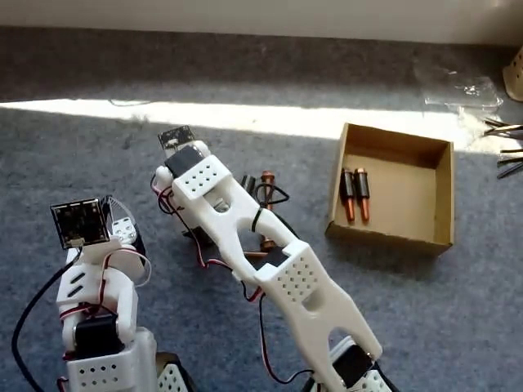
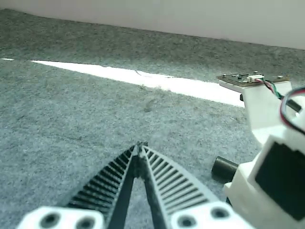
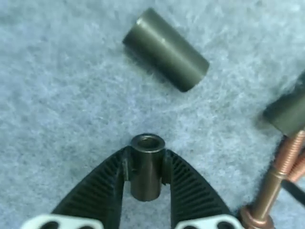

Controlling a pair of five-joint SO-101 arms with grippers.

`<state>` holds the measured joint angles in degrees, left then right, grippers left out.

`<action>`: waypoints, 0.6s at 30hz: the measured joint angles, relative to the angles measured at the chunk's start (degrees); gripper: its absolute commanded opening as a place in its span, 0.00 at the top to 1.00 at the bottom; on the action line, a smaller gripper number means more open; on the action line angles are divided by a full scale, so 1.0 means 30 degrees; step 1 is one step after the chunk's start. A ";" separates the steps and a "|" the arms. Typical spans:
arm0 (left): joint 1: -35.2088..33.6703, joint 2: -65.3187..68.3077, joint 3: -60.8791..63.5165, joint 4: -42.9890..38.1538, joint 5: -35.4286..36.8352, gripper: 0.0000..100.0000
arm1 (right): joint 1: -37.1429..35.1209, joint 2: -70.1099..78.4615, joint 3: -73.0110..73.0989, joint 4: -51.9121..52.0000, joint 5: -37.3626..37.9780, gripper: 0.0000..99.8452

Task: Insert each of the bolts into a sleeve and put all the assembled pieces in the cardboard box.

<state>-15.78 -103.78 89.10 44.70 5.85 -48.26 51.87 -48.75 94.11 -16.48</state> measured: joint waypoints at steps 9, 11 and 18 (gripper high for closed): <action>0.0000 0.0000 0.1026 -0.0762 0.0000 1.00 | 0.1289 -0.1260 -0.4308 0.1846 0.1055 0.99; 0.0000 0.0000 0.1758 -0.1641 0.0000 1.00 | 0.1495 -0.2168 -0.4571 0.1846 0.2227 0.99; 0.0264 0.0000 0.2198 -0.3194 0.0000 1.00 | 0.2608 -0.6505 -0.4601 0.1875 0.3136 0.99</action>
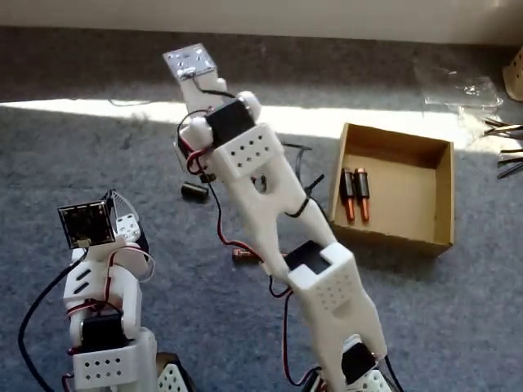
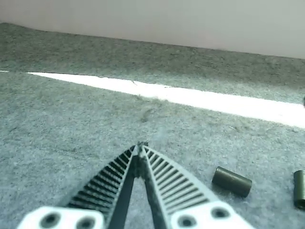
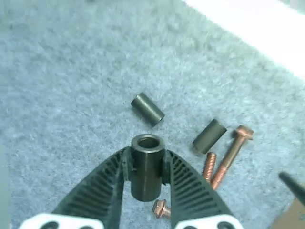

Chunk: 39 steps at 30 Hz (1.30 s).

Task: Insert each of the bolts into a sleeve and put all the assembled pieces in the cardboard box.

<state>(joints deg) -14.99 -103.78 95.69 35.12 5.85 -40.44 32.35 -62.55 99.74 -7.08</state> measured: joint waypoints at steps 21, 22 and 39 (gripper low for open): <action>0.0117 0.0000 0.0000 -0.0117 0.0000 1.00 | 0.4982 -1.8725 1.1985 0.0029 0.0352 0.99; 0.0117 0.0000 0.0000 -0.0117 0.0000 1.00 | 0.5128 -1.9370 1.2689 0.0059 0.0762 0.99; 0.0117 0.0000 0.0000 -0.0117 0.0000 1.00 | 0.5304 -3.2527 2.8161 -0.4835 0.2813 0.99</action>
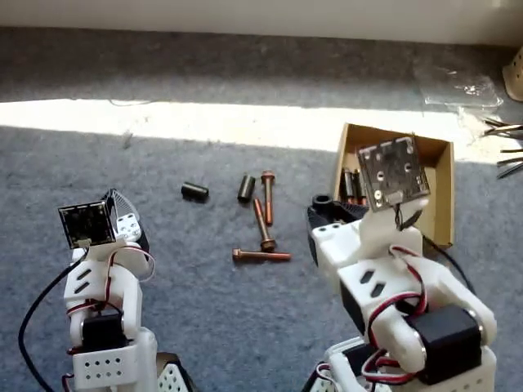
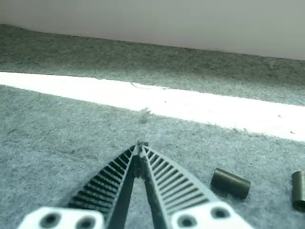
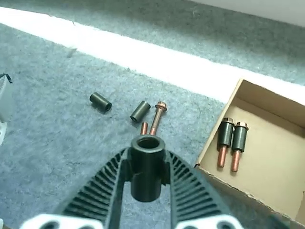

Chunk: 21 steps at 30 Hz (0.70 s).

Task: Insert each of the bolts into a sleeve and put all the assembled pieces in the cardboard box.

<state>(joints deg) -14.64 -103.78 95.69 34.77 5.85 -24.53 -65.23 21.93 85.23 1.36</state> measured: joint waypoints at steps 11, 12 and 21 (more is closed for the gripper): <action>0.0059 0.0000 0.0000 0.0000 0.0000 1.00 | 0.0059 -0.6535 1.1868 -0.7092 0.1700 0.99; 0.0352 0.0000 0.0000 0.0000 -0.0059 1.00 | 0.0059 -0.6886 1.2630 -0.7590 0.1729 0.99; 0.5216 0.0000 0.0000 0.0000 -0.3487 1.00 | 0.0059 -0.9875 1.6645 -0.9758 0.1875 0.99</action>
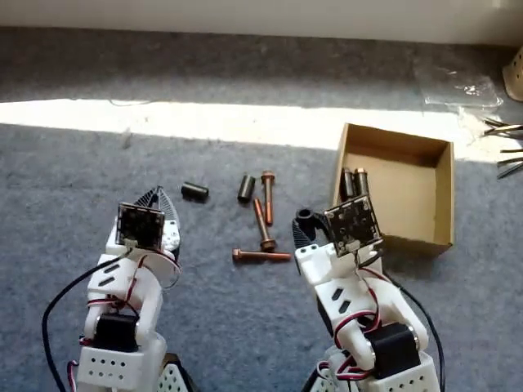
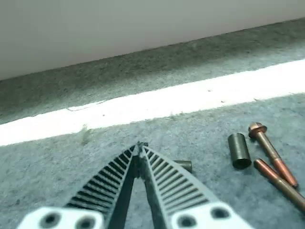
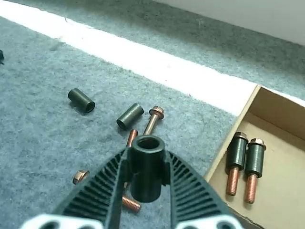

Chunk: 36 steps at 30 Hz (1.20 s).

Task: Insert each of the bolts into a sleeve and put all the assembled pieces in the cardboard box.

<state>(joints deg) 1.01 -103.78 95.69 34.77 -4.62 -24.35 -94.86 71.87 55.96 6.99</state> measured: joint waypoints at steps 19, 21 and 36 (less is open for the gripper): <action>0.4835 0.0615 -0.3516 0.3165 -0.1495 1.00 | 0.0000 -0.3282 0.2667 -0.0205 0.0000 0.99; 0.4894 0.2286 -0.4454 0.3165 -0.1495 1.00 | 0.0000 -0.3282 0.2667 -0.0205 0.0000 0.99; 0.6681 2.1802 -1.6293 0.3165 0.2989 1.00 | 0.0000 -0.3282 0.3634 -0.0293 0.0000 0.99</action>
<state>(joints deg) 21.05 -38.37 46.81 44.26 4.35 -24.35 -104.70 82.77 55.08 6.99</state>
